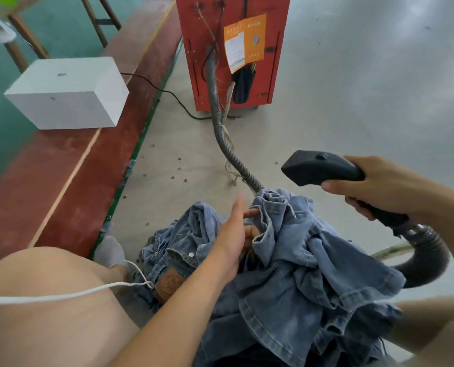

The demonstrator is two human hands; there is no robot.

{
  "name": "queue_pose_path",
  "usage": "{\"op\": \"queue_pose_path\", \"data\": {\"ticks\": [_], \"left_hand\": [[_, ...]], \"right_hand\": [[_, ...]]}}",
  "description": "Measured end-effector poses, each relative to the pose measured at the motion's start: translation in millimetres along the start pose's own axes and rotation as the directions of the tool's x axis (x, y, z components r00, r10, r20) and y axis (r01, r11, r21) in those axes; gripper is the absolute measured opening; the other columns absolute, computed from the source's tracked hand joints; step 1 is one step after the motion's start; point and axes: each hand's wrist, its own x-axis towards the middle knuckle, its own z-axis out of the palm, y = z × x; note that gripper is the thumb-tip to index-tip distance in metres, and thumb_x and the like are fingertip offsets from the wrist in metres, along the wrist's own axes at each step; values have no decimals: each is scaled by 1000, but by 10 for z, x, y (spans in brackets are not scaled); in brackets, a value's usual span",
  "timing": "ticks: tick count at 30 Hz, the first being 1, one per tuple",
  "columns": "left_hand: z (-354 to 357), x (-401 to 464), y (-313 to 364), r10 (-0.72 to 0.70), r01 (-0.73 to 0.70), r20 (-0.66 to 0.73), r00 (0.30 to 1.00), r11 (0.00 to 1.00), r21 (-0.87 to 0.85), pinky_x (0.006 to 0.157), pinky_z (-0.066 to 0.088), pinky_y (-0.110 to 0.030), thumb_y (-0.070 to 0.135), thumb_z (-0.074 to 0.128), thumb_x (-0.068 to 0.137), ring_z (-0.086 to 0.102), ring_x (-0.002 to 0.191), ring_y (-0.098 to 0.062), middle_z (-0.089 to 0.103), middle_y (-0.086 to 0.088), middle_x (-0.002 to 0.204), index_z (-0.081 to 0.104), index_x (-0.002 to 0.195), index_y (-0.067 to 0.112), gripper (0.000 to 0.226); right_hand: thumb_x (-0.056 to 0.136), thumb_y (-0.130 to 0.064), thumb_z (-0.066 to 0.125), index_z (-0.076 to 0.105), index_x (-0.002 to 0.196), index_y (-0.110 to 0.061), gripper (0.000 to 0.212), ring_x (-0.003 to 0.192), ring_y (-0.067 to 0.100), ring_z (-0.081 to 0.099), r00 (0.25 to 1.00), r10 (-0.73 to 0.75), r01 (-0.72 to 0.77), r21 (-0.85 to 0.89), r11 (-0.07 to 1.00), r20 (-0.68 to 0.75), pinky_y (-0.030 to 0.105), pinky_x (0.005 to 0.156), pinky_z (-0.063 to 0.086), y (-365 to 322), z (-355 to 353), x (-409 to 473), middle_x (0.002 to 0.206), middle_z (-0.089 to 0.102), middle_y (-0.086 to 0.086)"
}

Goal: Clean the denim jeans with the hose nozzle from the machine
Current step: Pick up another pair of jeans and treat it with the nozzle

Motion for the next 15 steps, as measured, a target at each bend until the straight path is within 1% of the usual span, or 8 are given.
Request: {"op": "queue_pose_path", "data": {"ticks": [1, 3, 5, 7, 9, 11, 13, 15], "left_hand": [[11, 15, 60, 76, -67, -20, 997, 958, 278, 85, 54, -35, 81, 44, 89, 70, 93, -15, 73, 9, 91, 67, 115, 32, 60], [-1, 77, 97, 278, -189, 10, 960, 625, 758, 93, 52, -37, 84, 53, 79, 64, 108, -12, 69, 17, 110, 57, 125, 42, 63], [-6, 128, 101, 442, -236, 97, 892, 272, 933, 98, 48, -38, 81, 60, 77, 56, 110, -16, 60, 9, 119, 58, 126, 35, 67], [-26, 198, 78, 512, -280, 182, 840, 120, 953, 105, 40, -36, 67, 67, 83, 45, 119, -19, 53, 5, 125, 65, 123, 26, 57], [-38, 242, 69, 476, -345, 179, 861, 287, 894, 103, 44, -35, 36, 73, 88, 51, 120, -20, 61, 3, 125, 67, 120, 20, 36], [-32, 249, 37, 387, -293, 28, 922, 647, 704, 92, 55, -42, 11, 66, 89, 65, 106, -23, 71, -2, 109, 67, 110, 18, 22], [-6, 213, 27, 209, -174, -80, 975, 932, 317, 87, 60, -43, -4, 59, 91, 70, 101, -28, 75, -11, 105, 68, 108, 18, 29], [21, 188, 15, 61, -60, 5, 998, 993, -106, 85, 62, -44, -11, 51, 95, 73, 104, -35, 75, -20, 111, 68, 114, 11, 34]], "right_hand": [[96, -40, 72, 65, 95, -38, 7, 45, 22, 58, 1000, 23, -23, 10, 1000, -1, 31, 48, 50, 43, -1, 9, 57, 64, 6], [96, -40, 71, 65, 99, -33, 10, 46, 23, 58, 999, 50, -50, 14, 999, 6, 32, 49, 51, 96, 42, 32, 58, 65, 7], [96, -42, 70, 64, 100, -31, 13, 47, 24, 59, 998, 53, -53, -8, 999, 27, 33, 50, 52, 122, 86, 42, 60, 66, 8], [96, -43, 69, 63, 97, -32, 13, 46, 23, 58, 997, 50, -48, -30, 998, 60, 32, 51, 51, 142, 108, 24, 59, 65, 8], [96, -44, 69, 63, 93, -35, 11, 45, 22, 57, 995, 62, -59, -30, 998, 84, 30, 51, 52, 173, 98, -13, 57, 64, 6], [96, -42, 71, 63, 92, -35, 11, 46, 22, 57, 992, 80, -80, -7, 997, 99, 30, 51, 53, 204, 73, -45, 59, 65, 6], [96, -41, 72, 65, 94, -32, 11, 49, 24, 58, 987, 98, -101, 22, 995, 125, 32, 51, 54, 235, 43, -70, 62, 66, 10], [94, -43, 73, 67, 93, -36, 10, 52, 25, 59, 977, 106, -115, 37, 993, 185, 33, 52, 55, 223, 22, -94, 68, 67, 17]]}}
